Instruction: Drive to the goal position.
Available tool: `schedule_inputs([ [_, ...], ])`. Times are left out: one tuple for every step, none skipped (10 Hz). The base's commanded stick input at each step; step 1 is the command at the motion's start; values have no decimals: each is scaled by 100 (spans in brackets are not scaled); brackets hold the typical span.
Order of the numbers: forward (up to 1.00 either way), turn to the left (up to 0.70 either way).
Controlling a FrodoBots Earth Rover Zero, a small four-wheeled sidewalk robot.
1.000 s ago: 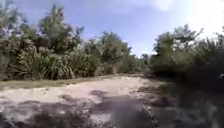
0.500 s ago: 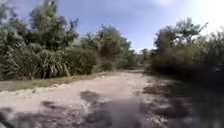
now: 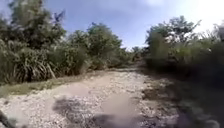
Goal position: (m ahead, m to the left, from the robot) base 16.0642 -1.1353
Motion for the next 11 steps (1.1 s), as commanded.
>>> schedule_inputs([
  [70, 0],
  [70, 0],
  [70, 0],
  [70, 0],
  [70, 0],
  [70, 0],
  [70, 0],
  [70, 0],
  [70, 0],
  [70, 0],
  [70, 0],
])
